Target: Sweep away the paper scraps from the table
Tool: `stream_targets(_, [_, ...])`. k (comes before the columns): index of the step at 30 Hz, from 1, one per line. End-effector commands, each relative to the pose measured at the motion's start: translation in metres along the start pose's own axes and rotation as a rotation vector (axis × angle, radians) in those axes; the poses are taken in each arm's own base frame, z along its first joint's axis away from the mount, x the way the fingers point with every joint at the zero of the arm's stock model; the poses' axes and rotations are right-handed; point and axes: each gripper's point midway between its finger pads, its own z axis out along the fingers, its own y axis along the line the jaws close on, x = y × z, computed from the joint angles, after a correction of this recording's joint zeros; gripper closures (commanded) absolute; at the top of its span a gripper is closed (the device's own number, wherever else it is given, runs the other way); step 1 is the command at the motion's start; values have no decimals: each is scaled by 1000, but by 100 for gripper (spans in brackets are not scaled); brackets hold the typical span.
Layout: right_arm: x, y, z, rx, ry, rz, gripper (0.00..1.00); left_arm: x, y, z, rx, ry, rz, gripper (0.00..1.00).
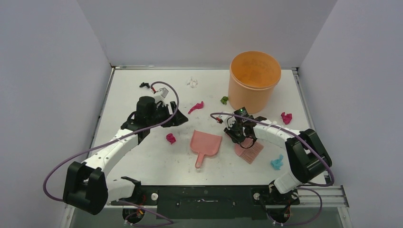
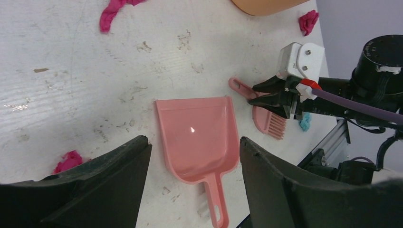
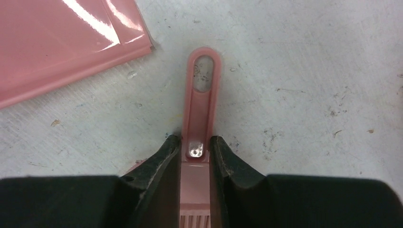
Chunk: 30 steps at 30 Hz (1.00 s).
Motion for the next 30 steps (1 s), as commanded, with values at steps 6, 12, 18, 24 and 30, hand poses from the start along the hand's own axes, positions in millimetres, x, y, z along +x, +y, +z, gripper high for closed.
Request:
stream_targets(6, [-19, -9, -29, 20, -131, 20, 95, -13, -37, 10, 210, -29, -74, 35])
stream_targets(12, [-43, 17, -62, -115, -327, -35, 95, 3, -77, 16, 343, 49, -72, 44])
stream_targets(18, [-44, 41, -70, -245, -362, -93, 95, 35, -131, 23, 338, 122, 70, 41])
stream_targets(24, [-50, 59, -85, -331, -421, -154, 94, 62, -137, 51, 308, 217, -3, 43])
stream_targets(30, [-50, 64, -93, -347, -446, -174, 94, 79, -153, 71, 357, 275, -56, 49])
